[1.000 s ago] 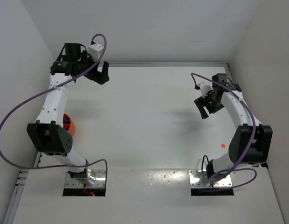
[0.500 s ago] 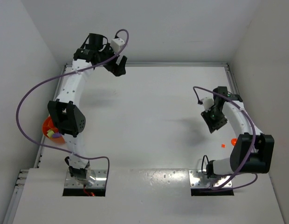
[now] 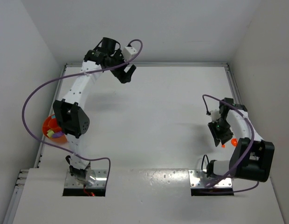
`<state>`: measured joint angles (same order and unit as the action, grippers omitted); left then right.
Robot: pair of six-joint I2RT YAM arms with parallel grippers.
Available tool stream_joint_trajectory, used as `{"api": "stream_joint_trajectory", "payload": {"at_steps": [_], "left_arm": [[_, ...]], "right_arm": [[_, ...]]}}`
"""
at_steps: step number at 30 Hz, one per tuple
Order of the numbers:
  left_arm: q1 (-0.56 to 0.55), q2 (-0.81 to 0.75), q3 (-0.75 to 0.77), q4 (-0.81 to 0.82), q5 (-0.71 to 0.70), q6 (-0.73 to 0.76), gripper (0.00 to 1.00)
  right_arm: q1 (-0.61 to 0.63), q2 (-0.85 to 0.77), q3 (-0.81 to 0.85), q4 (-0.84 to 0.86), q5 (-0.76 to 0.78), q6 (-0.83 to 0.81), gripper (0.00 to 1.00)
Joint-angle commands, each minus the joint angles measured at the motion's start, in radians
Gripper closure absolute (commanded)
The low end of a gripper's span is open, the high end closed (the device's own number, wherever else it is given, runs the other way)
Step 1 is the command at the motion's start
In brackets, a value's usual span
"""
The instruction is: Sort the legos into containers by color
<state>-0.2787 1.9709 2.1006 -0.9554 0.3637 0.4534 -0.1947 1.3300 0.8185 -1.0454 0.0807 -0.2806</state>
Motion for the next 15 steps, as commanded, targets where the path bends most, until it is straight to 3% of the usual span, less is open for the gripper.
{"api": "stream_joint_trajectory", "payload": {"at_steps": [1, 15], "left_arm": [[-0.026, -0.032, -0.008, -0.002, -0.038, 0.025, 0.08], [-0.089, 0.043, 0.052, -0.002, -0.091, 0.082, 0.06]], "right_arm": [[-0.041, -0.046, -0.038, 0.013, 0.067, -0.025, 0.63], [-0.287, 0.181, 0.016, 0.07, 0.024, -0.081, 0.67]]}}
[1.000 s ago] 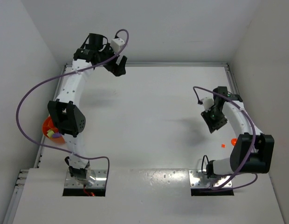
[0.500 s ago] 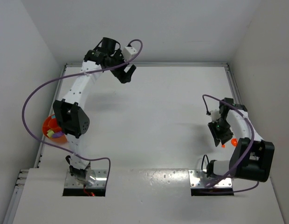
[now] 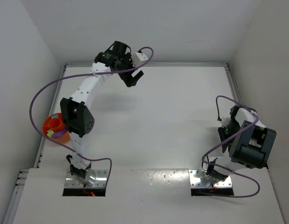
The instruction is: Sort the legos into containers by color
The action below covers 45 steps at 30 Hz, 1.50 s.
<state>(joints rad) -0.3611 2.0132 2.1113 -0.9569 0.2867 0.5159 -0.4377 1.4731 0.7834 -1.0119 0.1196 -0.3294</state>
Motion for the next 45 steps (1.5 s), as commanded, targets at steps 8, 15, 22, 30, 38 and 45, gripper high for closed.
{"api": "stream_joint_trajectory", "payload": {"at_steps": [8, 15, 22, 30, 38, 45], "left_arm": [[-0.016, 0.001, 0.041, -0.009, -0.044, 0.041, 0.06], [-0.016, 0.019, 0.041, -0.009, -0.044, 0.041, 0.06], [-0.016, 0.028, 0.041, -0.009, -0.044, 0.041, 0.06], [-0.025, 0.028, 0.041, -0.009, -0.044, 0.041, 0.06], [-0.025, 0.028, 0.041, -0.009, -0.044, 0.05, 0.06], [-0.025, 0.028, 0.041, -0.009, -0.044, 0.05, 0.06]], "right_arm": [[-0.096, 0.185, 0.122, 0.079, -0.069, 0.013, 0.61], [-0.105, 0.204, 0.12, 0.145, -0.092, 0.003, 0.6], [-0.087, 0.223, 0.074, 0.2, -0.116, -0.028, 0.64], [-0.078, 0.26, 0.065, 0.211, -0.155, -0.028, 0.64], [-0.078, 0.294, 0.065, 0.231, -0.155, -0.008, 0.65], [-0.059, 0.323, 0.076, 0.24, -0.164, 0.003, 0.68]]}}
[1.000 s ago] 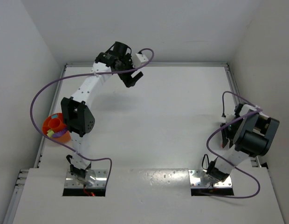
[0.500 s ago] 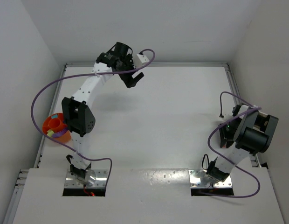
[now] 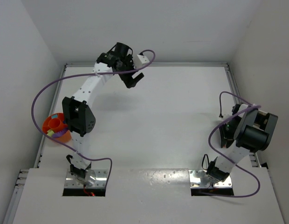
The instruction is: Sort the legos into containers by color
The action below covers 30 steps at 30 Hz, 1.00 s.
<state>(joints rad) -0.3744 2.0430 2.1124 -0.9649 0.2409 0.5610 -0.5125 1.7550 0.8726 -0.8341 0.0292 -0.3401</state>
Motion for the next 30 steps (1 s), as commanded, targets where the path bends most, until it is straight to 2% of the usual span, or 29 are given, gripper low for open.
{"api": "stream_joint_trajectory", "payload": {"at_steps": [1, 15, 22, 30], "left_arm": [[-0.012, -0.001, 0.04, -0.001, 0.001, 0.005, 0.06], [-0.012, -0.001, 0.031, -0.001, 0.001, 0.014, 0.06], [-0.012, -0.01, 0.011, -0.001, 0.001, 0.014, 0.06], [-0.012, -0.01, 0.011, -0.001, 0.012, 0.014, 0.06]], "right_arm": [[0.016, 0.041, -0.014, 0.063, -0.074, 0.013, 0.68], [0.089, 0.081, 0.005, 0.102, -0.098, 0.062, 0.7], [0.089, 0.109, 0.025, 0.113, -0.078, 0.09, 0.74], [0.089, 0.129, 0.043, 0.113, -0.06, 0.099, 0.72]]}}
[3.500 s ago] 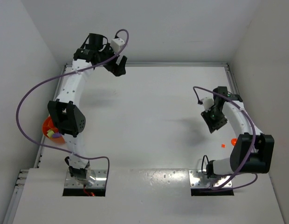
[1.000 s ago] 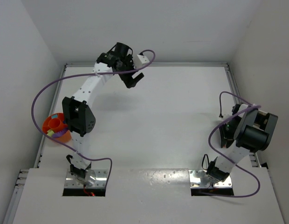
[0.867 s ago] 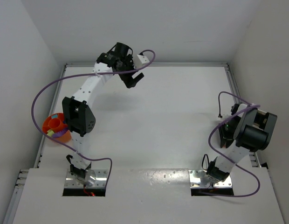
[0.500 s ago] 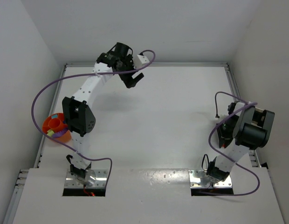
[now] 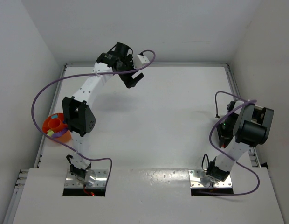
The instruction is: Sort the legos into containers by color
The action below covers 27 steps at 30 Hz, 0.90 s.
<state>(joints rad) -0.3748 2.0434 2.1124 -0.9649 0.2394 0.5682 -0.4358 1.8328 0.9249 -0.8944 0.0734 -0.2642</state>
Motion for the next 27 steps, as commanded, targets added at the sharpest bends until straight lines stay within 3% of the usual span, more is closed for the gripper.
{"api": "stream_joint_trajectory", "payload": {"at_steps": [1, 4, 9, 16, 22, 27], "left_arm": [[-0.012, -0.011, 0.001, -0.001, 0.014, 0.007, 0.06], [-0.012, -0.011, 0.001, -0.001, 0.014, 0.007, 0.06], [-0.012, -0.02, -0.017, 0.009, 0.023, 0.007, 0.05], [-0.003, -0.083, -0.115, 0.075, 0.051, 0.007, 0.02], [0.017, -0.138, -0.179, 0.135, 0.112, -0.016, 0.01], [0.063, -0.187, -0.256, 0.211, 0.194, -0.054, 0.01]], "right_arm": [[0.012, 0.051, 0.0, 0.173, -0.104, 0.023, 0.72], [0.012, 0.06, 0.0, 0.164, -0.104, 0.023, 0.72], [0.022, 0.069, 0.009, 0.155, -0.104, 0.033, 0.89], [0.022, 0.069, 0.019, 0.155, -0.104, 0.033, 0.98], [0.064, -0.003, 0.072, 0.092, -0.21, 0.02, 1.0], [0.118, -0.038, 0.187, -0.027, -0.388, -0.021, 1.0]]}}
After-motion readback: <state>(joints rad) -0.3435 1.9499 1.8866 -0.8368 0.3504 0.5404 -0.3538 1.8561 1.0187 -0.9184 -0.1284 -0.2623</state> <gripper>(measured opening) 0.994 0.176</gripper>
